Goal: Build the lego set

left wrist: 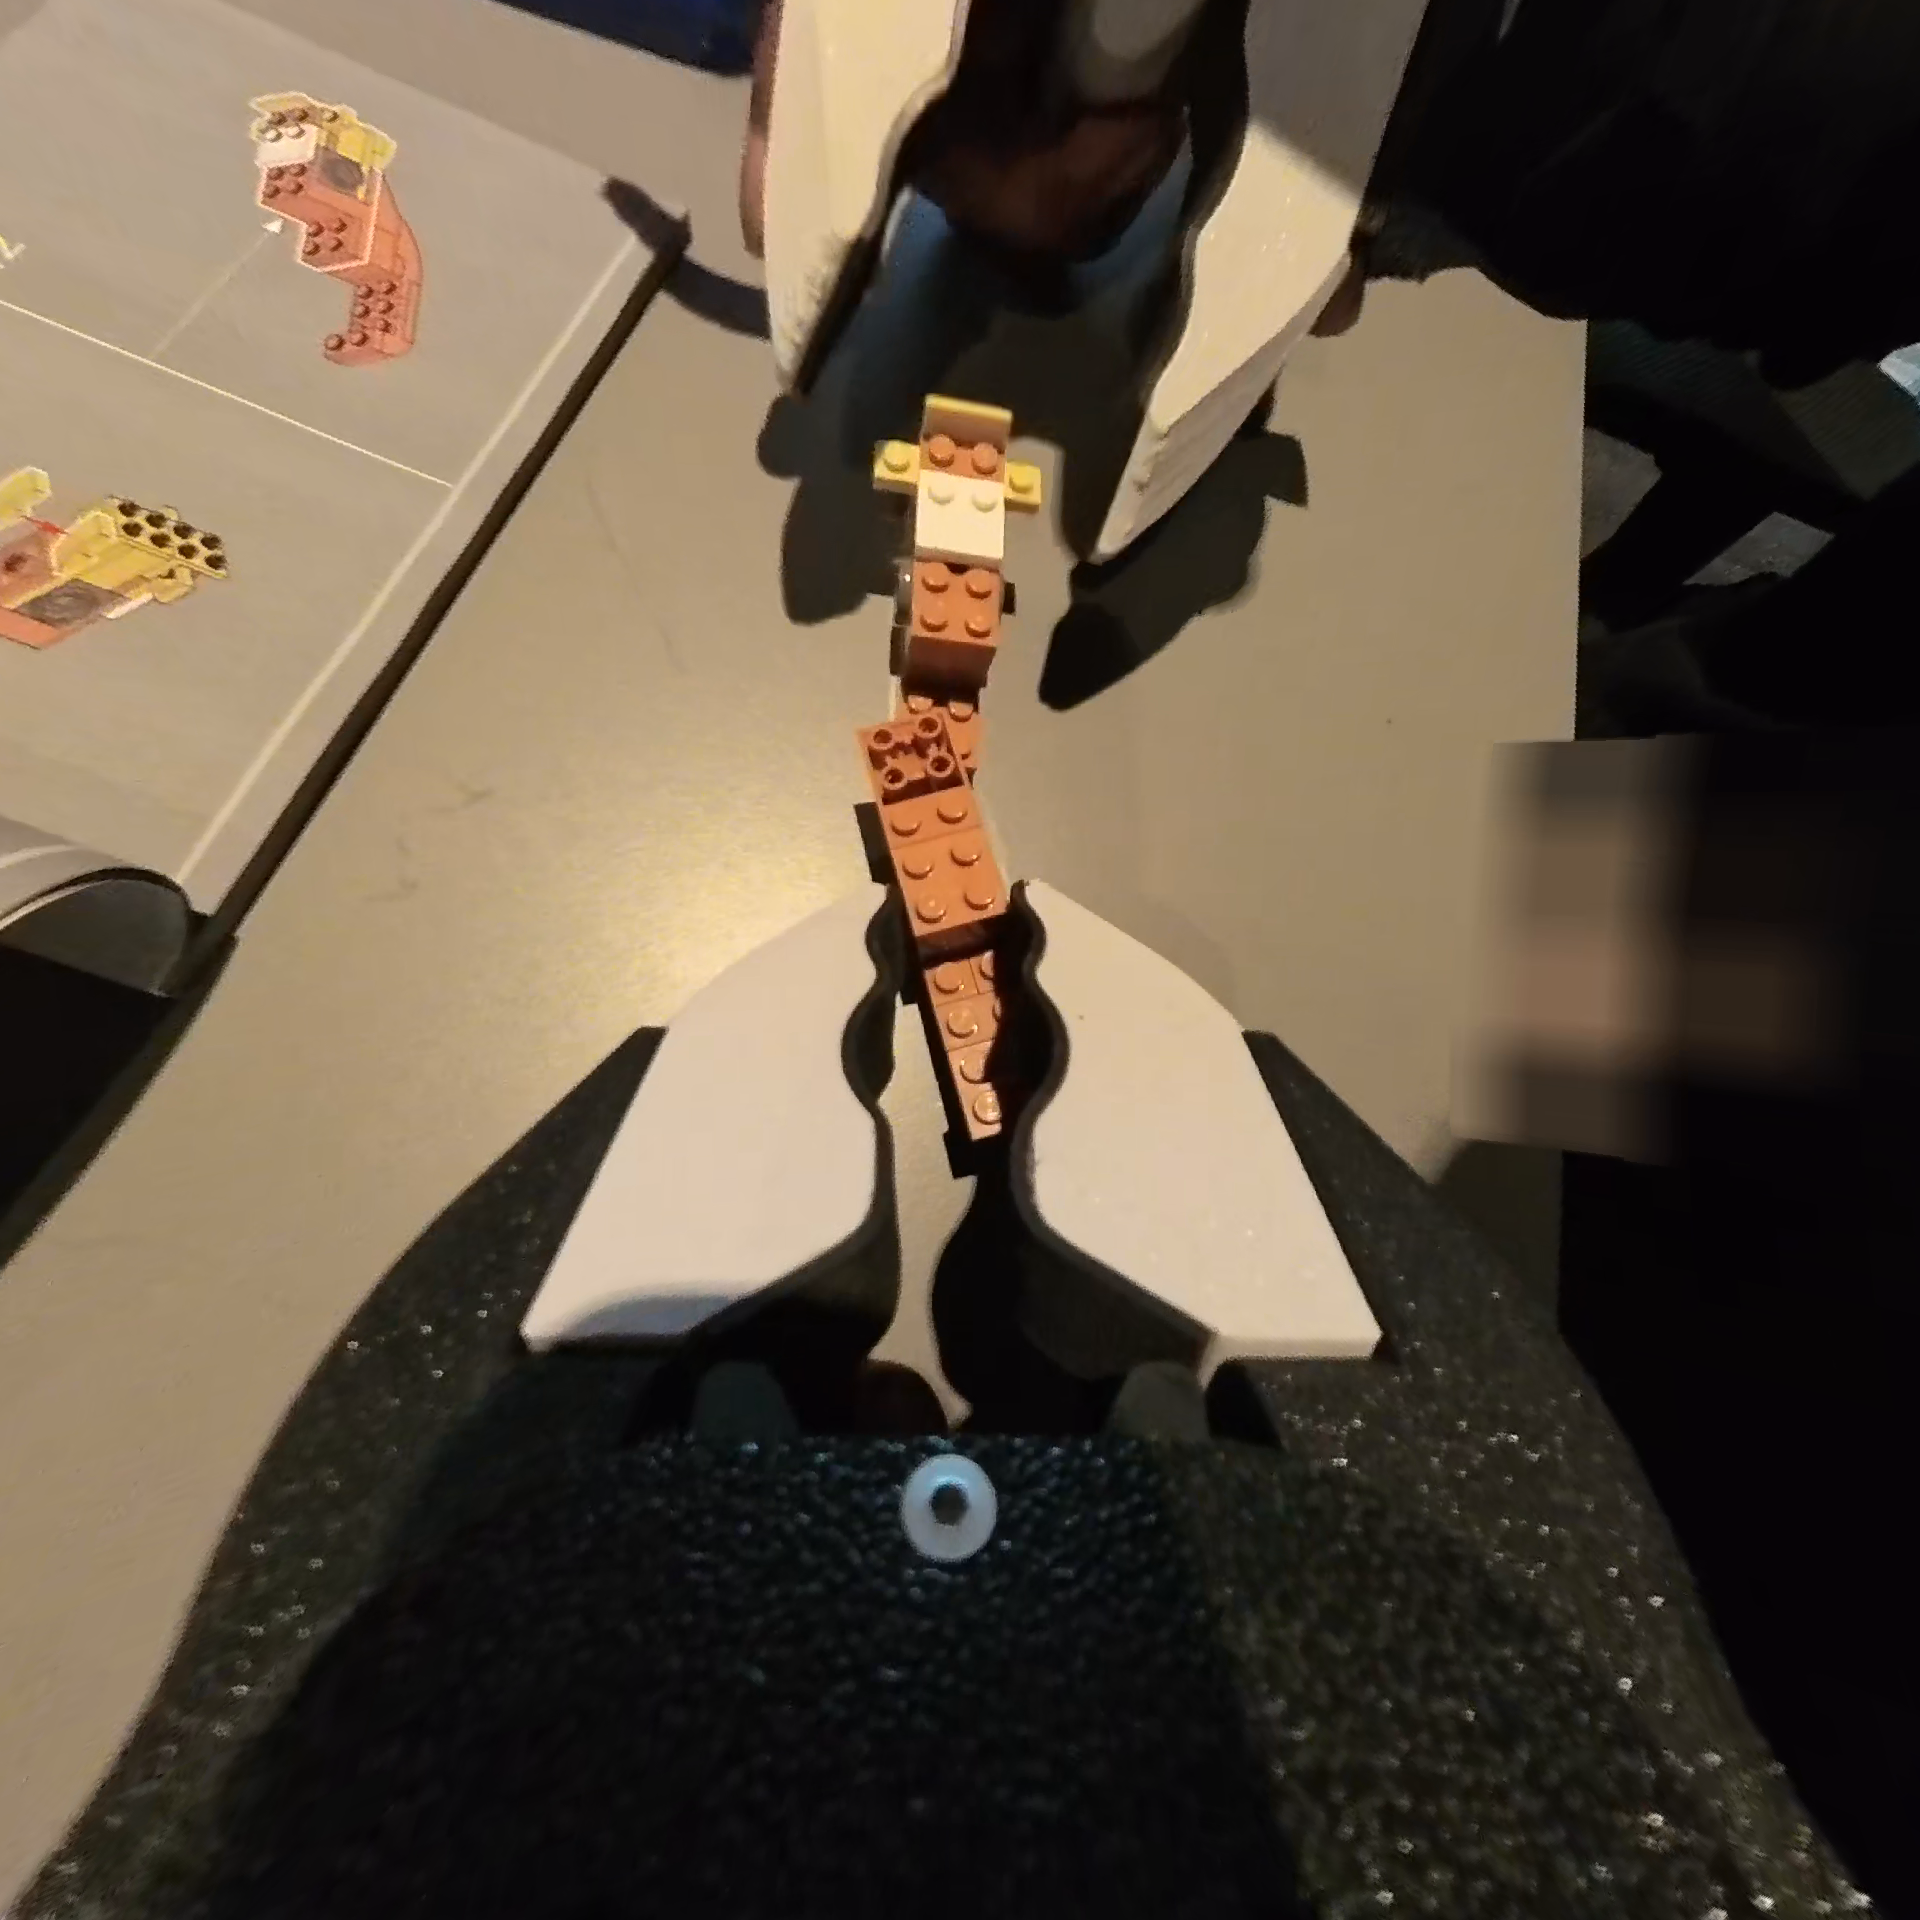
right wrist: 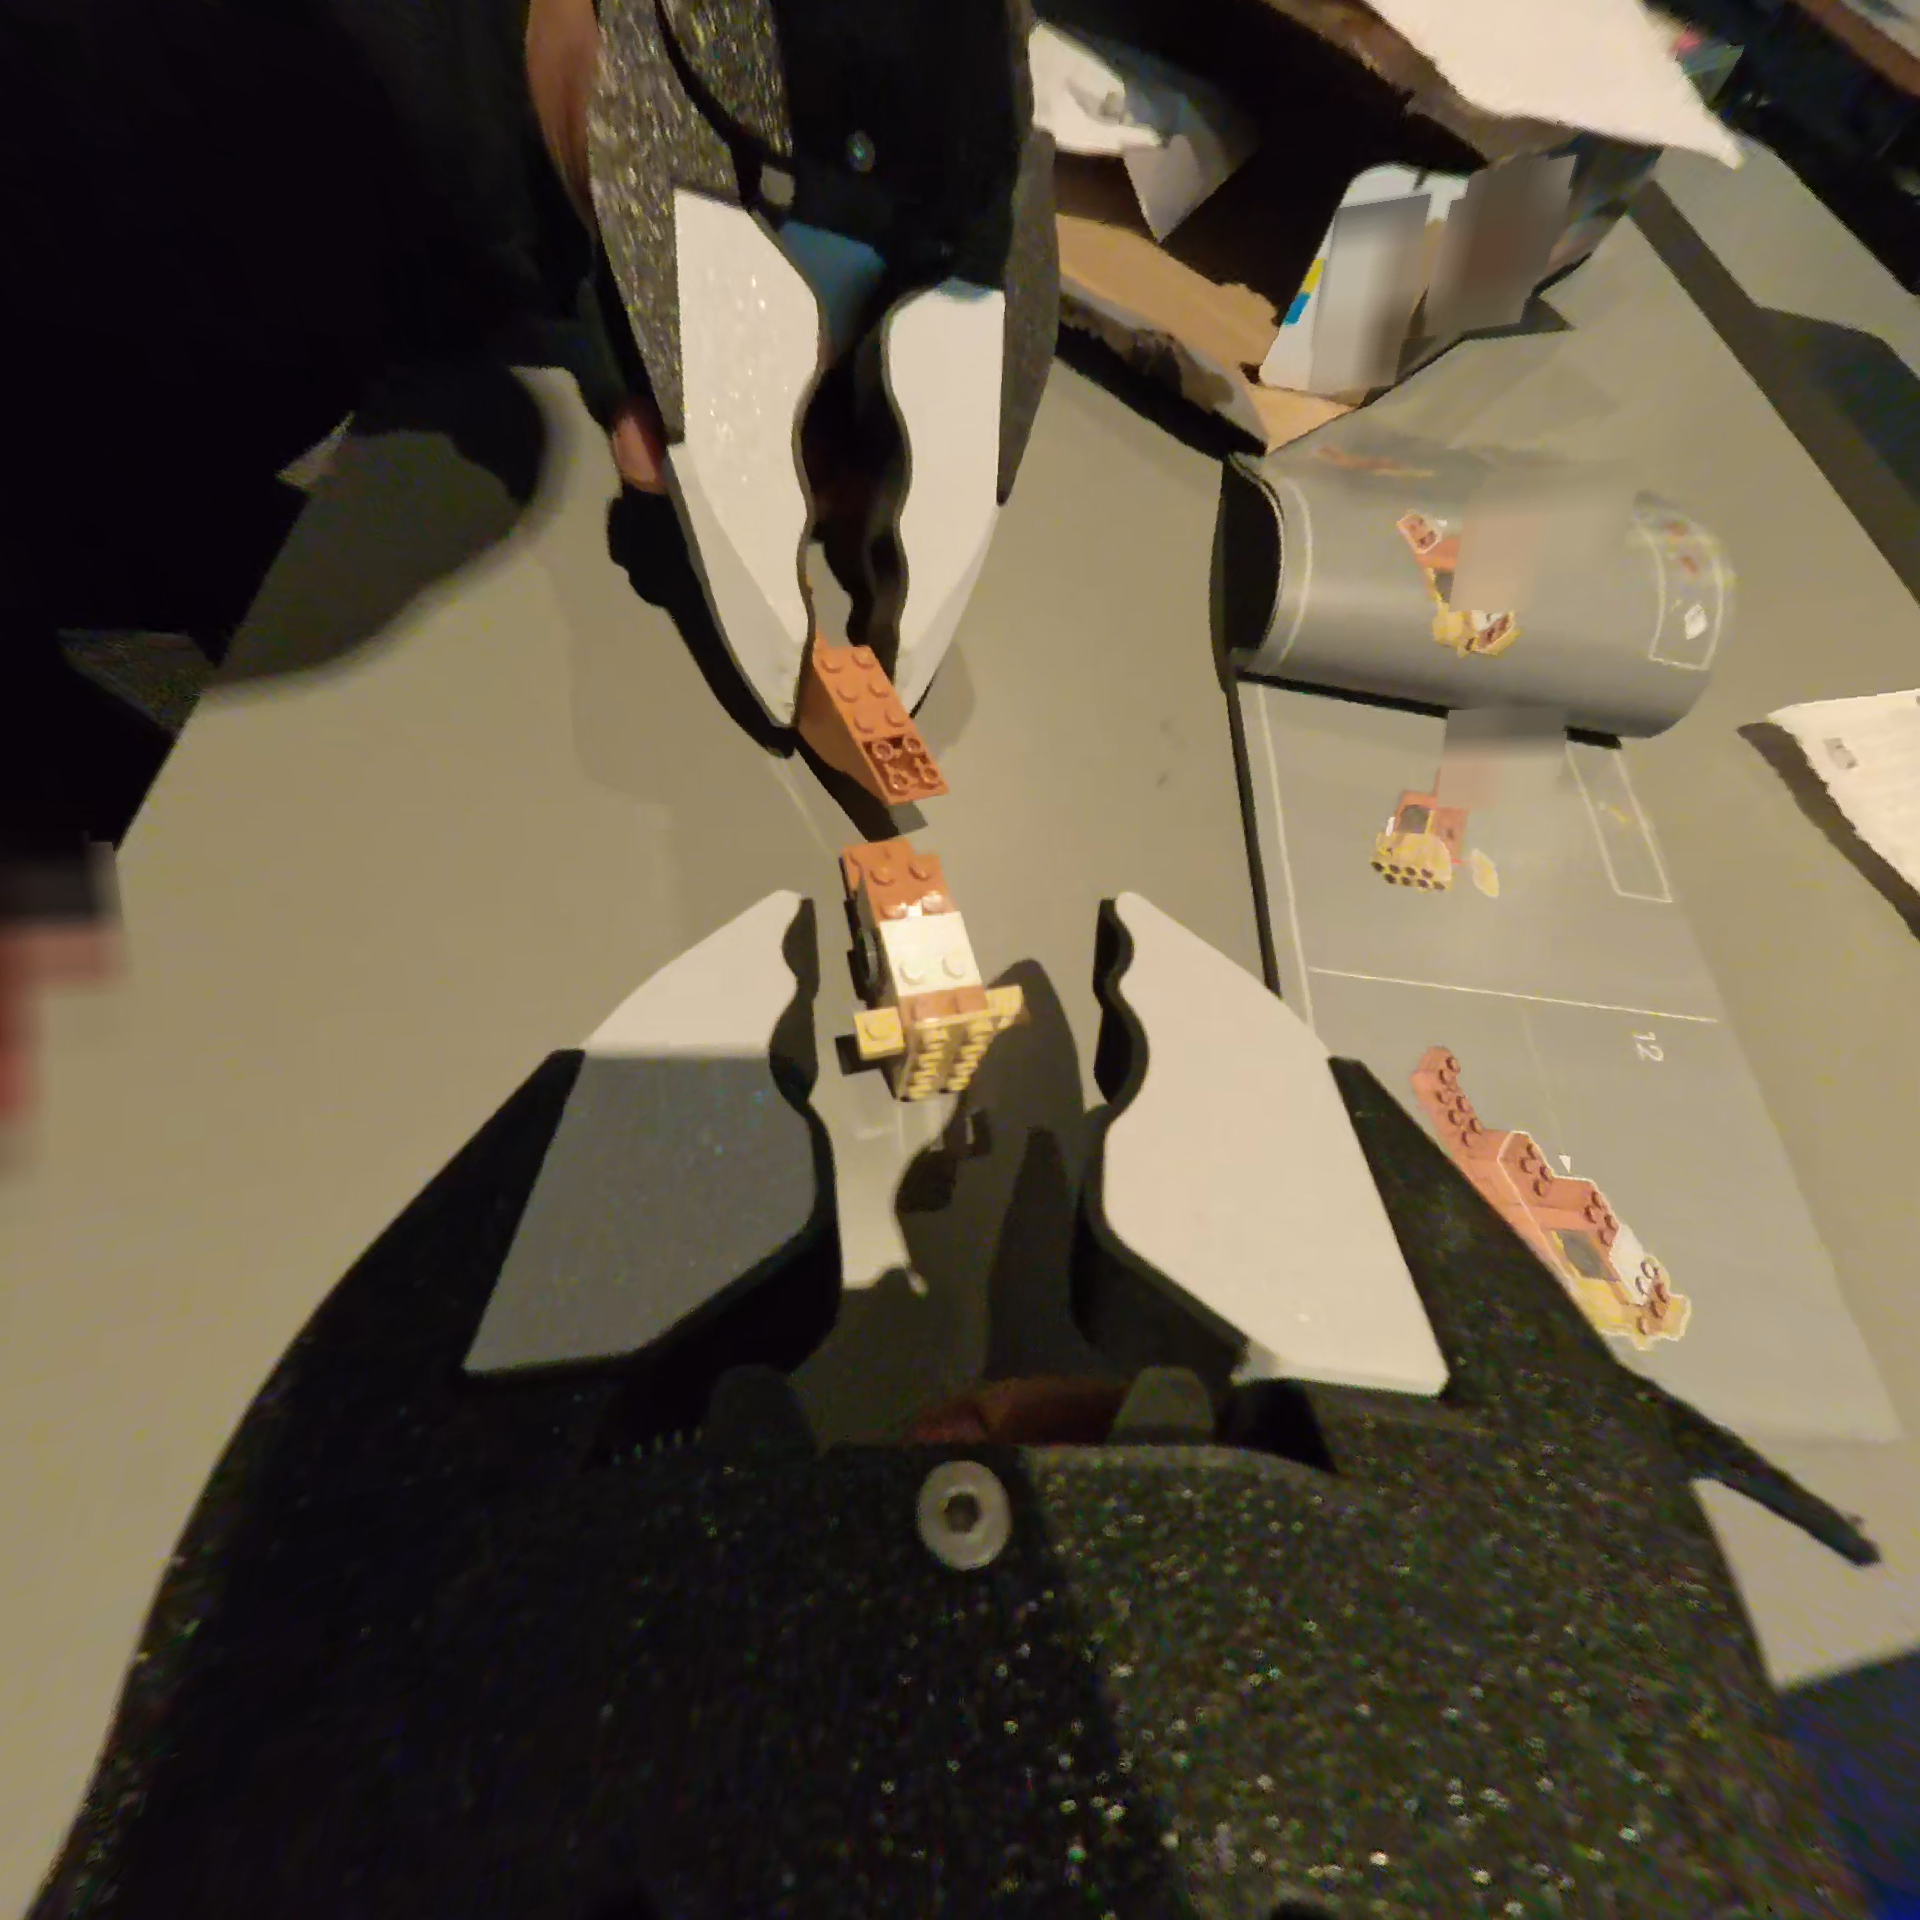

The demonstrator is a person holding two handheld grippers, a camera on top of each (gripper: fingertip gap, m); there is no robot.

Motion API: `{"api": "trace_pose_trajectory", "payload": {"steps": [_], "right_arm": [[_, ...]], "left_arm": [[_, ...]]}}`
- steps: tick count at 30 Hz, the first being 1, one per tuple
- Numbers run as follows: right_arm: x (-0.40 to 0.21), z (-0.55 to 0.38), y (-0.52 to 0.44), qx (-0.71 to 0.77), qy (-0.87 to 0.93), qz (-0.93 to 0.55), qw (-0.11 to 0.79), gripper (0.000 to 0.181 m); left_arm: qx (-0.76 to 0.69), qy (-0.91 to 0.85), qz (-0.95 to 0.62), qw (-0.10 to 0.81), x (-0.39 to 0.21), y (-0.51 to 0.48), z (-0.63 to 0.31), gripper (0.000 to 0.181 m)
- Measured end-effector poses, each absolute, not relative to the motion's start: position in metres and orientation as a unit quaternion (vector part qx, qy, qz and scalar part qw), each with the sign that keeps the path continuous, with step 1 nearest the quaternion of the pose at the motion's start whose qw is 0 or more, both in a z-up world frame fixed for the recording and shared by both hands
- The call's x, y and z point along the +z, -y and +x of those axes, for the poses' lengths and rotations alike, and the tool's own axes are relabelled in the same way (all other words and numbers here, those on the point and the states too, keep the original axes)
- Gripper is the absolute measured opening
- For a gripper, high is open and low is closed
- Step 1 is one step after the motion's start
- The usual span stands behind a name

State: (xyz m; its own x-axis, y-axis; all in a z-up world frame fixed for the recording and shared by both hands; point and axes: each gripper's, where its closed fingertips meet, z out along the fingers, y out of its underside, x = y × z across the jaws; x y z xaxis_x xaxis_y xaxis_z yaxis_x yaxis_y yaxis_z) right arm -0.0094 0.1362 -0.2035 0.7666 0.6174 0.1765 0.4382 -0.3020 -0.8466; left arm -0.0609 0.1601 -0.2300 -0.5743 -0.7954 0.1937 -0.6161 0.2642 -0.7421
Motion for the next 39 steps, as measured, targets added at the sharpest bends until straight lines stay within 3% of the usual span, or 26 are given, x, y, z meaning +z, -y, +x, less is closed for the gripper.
{"api": "trace_pose_trajectory", "payload": {"steps": [16,39], "right_arm": [[-0.224,-0.015,-0.135,0.062,0.363,-0.823,0.433,0.022],[-0.211,-0.015,-0.133,0.111,0.348,-0.809,0.461,0.02]], "left_arm": [[-0.397,-0.797,-0.438,0.122,-0.231,-0.159,-0.064,0.018],[-0.39,-0.82,-0.401,0.122,-0.233,-0.151,-0.07,0.025]]}}
